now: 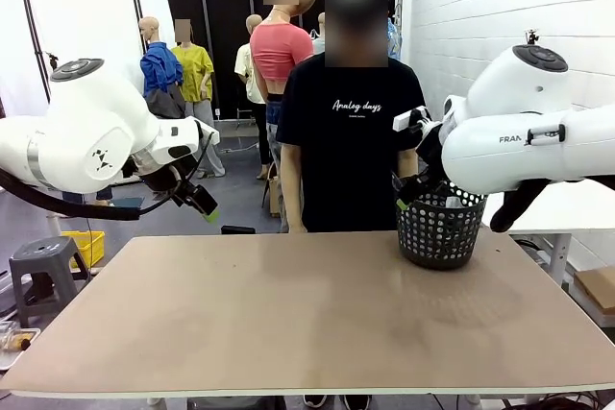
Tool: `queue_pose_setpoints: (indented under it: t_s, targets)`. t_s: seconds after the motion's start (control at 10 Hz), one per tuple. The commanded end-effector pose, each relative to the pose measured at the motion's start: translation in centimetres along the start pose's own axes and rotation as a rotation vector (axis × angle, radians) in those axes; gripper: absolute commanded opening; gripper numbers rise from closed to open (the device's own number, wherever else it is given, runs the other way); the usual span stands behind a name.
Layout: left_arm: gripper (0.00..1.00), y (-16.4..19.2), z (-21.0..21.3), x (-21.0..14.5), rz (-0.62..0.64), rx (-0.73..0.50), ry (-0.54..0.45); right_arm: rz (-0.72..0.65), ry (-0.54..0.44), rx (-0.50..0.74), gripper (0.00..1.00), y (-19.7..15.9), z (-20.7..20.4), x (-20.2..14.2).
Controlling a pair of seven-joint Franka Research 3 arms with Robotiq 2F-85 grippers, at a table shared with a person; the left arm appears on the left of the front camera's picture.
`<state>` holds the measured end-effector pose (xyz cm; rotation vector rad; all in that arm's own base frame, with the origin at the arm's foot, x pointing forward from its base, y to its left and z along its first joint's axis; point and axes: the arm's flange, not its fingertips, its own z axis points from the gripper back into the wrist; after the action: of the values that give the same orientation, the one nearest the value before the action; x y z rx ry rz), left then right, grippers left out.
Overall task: Fold the training pants.
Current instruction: Grab both ends of the Training pants handed by a person.
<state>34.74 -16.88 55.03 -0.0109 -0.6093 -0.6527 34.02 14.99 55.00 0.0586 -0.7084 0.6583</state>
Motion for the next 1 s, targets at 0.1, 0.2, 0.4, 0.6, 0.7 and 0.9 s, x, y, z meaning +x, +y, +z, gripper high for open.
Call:
queue_pose_setpoints:
  t_s: [0.1,0.2,0.4,0.6,0.7,0.9]
  targets:
    - [1.00,-0.59,0.28,0.62,0.041,0.003,0.003,0.017,0.001,-0.026,1.00,0.00,0.56,0.16]
    - [1.00,-0.19,0.20,0.20,0.000,0.001,-0.005,0.003,0.005,-0.028,1.00,0.09,0.41,0.12]
    - [1.00,-0.19,0.20,0.20,0.000,0.001,-0.005,0.004,-0.014,-0.006,1.00,0.09,0.63,0.14]
    - [1.00,-0.19,0.20,0.20,0.000,0.001,-0.005,0.004,-0.014,-0.006,1.00,0.09,0.63,0.14]
    - [1.00,-0.19,0.20,0.20,0.000,0.001,-0.005,0.004,-0.014,-0.006,1.00,0.09,0.63,0.14]
    - [1.00,-0.19,0.20,0.20,0.000,0.001,-0.005,0.004,-0.014,-0.006,1.00,0.09,0.63,0.14]
